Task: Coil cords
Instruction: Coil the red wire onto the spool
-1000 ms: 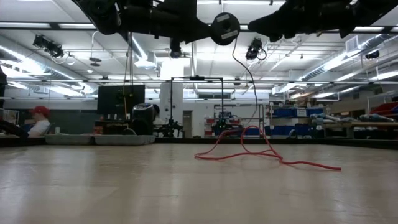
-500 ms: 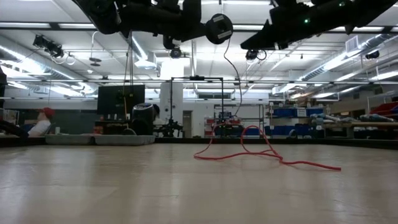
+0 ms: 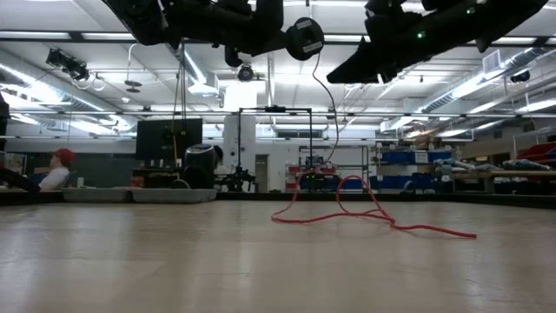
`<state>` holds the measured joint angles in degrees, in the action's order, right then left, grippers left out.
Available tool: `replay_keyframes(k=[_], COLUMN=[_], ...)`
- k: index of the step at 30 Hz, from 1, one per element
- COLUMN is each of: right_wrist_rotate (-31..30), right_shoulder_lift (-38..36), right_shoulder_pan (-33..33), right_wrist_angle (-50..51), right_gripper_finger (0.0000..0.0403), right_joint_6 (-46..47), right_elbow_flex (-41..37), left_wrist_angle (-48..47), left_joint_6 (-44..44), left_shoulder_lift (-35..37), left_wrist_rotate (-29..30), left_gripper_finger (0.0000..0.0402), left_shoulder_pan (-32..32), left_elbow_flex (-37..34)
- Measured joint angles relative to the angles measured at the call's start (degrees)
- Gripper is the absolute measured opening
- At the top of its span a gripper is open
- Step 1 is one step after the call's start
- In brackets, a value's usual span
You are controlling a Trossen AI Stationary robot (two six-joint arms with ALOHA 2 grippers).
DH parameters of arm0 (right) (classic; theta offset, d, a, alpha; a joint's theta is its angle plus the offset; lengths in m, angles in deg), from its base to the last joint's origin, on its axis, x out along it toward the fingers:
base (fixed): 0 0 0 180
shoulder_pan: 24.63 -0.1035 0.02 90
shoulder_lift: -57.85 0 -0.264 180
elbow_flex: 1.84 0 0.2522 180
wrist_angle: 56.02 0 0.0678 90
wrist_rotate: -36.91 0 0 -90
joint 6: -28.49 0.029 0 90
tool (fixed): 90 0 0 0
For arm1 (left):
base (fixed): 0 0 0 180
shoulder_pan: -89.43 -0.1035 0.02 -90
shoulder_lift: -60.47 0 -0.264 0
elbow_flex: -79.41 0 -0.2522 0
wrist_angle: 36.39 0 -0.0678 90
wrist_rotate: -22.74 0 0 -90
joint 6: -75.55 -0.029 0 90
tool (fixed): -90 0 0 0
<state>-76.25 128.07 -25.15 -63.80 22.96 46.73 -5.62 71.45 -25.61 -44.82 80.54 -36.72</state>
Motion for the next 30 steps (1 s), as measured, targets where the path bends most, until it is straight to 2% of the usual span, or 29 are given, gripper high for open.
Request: replay_keyframes(k=[10, 21, 30], right_wrist_rotate=[0.41, 0.26, 0.0], right_shoulder_lift=[0.52, 3.7, 4.5], right_shoulder_pan=[-1.21, -1.31, -1.31], right_wrist_angle=[4.13, 2.98, 2.92], right_gripper_finger=[0.0098, 0.0095, 0.0054], right_joint_6=[5.44, 5.47, 4.42], right_elbow_flex=[-0.02, 0.0, -0.02], left_wrist_angle=[-0.2, 0.33, 0.28], left_joint_6=[-0.07, 0.0, -0.09], left_shoulder_lift=[0.0, -0.02, -0.02], left_wrist_rotate=[-0.02, -0.17, -0.17], left_gripper_finger=[0.0, 0.0, 0.0], left_shoulder_pan=[0.02, 0.69, 0.74], left_elbow_flex=[0.0, 0.0, 0.0])
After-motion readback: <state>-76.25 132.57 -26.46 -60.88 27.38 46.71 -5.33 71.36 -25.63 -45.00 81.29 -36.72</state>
